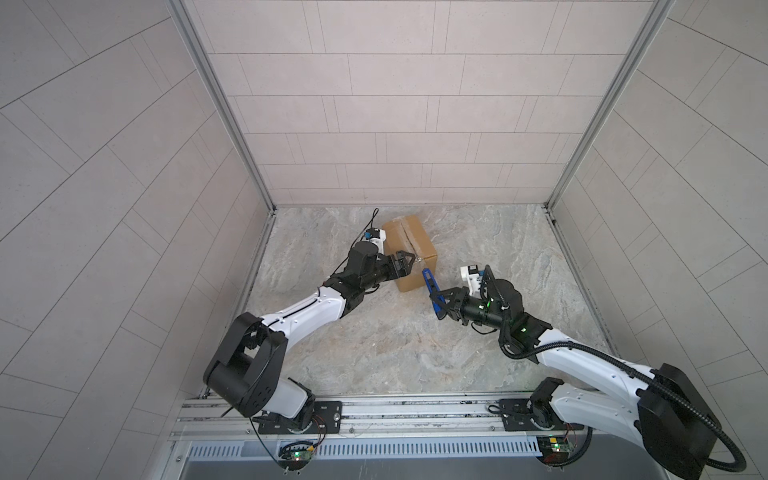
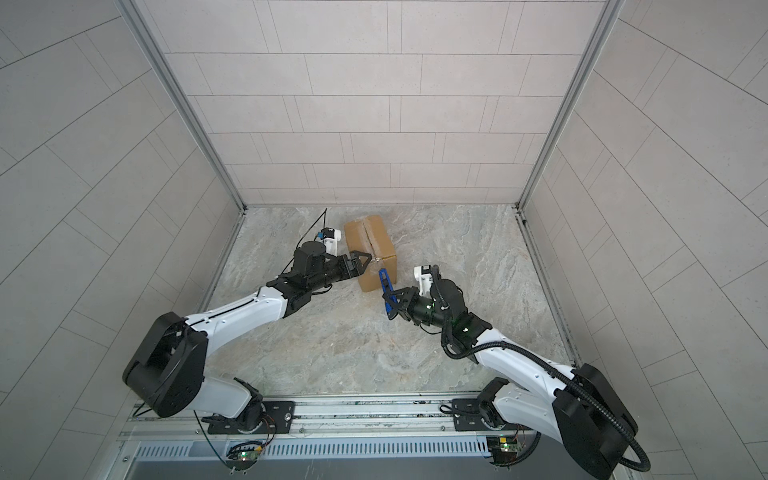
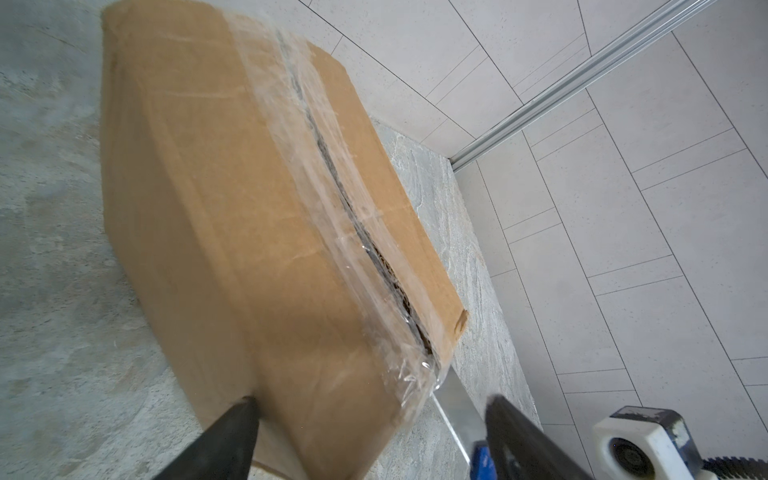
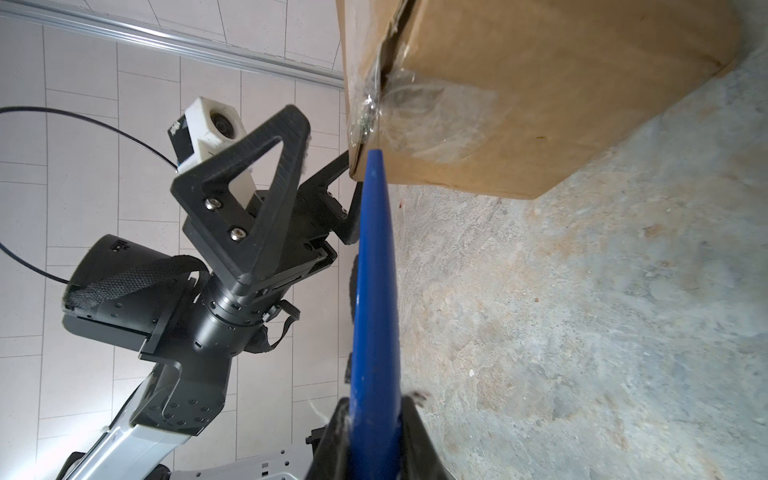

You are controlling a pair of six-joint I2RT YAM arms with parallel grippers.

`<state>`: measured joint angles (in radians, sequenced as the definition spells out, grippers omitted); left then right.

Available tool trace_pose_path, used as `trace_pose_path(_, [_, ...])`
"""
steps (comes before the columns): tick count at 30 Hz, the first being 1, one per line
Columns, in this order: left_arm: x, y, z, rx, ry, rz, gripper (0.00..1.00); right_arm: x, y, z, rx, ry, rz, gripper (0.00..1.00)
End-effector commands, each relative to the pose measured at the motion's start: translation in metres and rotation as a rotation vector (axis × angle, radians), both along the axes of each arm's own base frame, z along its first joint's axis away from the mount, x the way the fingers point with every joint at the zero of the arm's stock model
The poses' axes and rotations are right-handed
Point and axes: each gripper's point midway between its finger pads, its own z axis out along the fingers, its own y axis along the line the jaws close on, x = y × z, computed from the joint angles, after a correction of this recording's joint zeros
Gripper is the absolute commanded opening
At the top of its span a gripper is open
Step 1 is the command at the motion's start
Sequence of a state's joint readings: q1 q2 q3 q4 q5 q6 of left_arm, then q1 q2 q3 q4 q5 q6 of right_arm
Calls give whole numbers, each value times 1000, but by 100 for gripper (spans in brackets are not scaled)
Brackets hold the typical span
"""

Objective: Unpack the express box

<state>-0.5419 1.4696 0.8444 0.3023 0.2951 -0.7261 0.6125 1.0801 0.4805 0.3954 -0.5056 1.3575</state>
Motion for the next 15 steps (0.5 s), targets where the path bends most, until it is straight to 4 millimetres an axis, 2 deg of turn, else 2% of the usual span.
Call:
trace_pose_path(1, [2, -14, 20, -43, -48, -36, 89, -7, 12, 23, 14, -69, 75, 0])
trace_pose_path(9, [2, -14, 22, -47, -48, -37, 88, -8, 12, 49, 16, -121, 88, 0])
trace_pose_path(12, [1, -15, 23, -51, -49, -39, 88, -10, 14, 45, 4, -116, 93, 0])
trace_pose_path(15, [1, -15, 24, -52, -49, -38, 88, -10, 18, 34, -4, -93, 96, 0])
